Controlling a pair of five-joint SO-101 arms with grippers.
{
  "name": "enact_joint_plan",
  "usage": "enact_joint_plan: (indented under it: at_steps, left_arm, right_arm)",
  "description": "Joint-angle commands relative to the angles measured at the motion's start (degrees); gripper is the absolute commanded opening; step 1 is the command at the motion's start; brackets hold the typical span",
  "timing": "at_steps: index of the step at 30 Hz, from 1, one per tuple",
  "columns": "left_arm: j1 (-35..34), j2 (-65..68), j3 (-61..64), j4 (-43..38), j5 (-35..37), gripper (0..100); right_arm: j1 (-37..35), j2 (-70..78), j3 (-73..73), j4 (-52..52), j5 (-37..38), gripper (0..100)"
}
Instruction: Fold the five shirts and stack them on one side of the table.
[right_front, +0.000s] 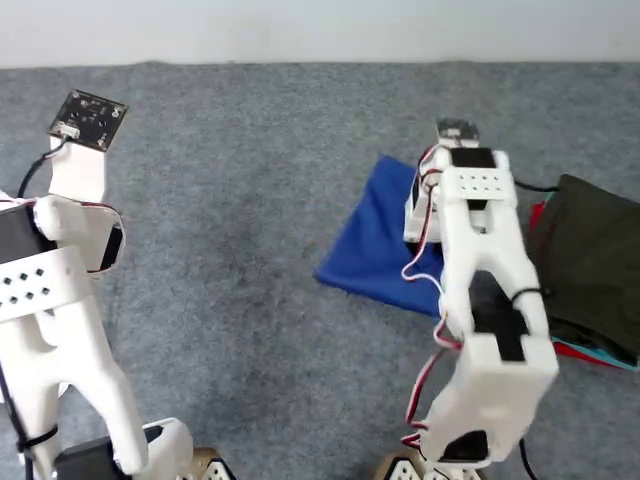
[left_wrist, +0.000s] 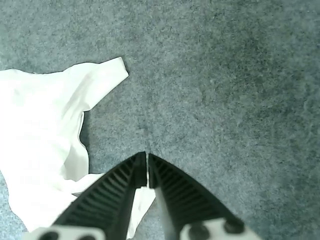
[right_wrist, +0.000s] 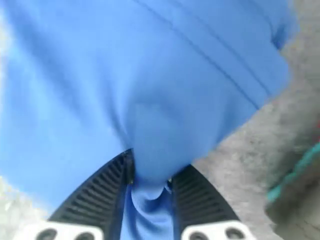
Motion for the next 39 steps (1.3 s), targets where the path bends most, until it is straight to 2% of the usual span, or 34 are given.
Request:
enact_joint_plan:
  at_steps: [1, 8, 11, 27, 39]
  left_arm:
    - [-0.53, -2.11, -0.22, 1.23, -0.35, 1]
    - [-0.53, -2.11, -0.22, 1.23, -0.18, 1]
    - [-0.53, -2.11, -0.22, 1.23, -0.18, 1]
    - [-0.44, -2.11, -0.22, 1.23, -0.18, 1]
    - [-0.44, -2.02, -0.13, 1.23, -0.26, 1]
  right_arm:
    - [0.48, -11.47, -1.93, 2.86, 4.13, 0.9]
    - [0.84, -25.45, -1.93, 5.85, 13.19, 0.9]
    - [3.3, -29.85, -1.93, 5.67, 17.32, 0.9]
    - [27.65, -32.22, -0.26, 5.14, 30.77, 0.9]
    - [40.66, -32.22, 18.9, -20.53, 39.65, 0.9]
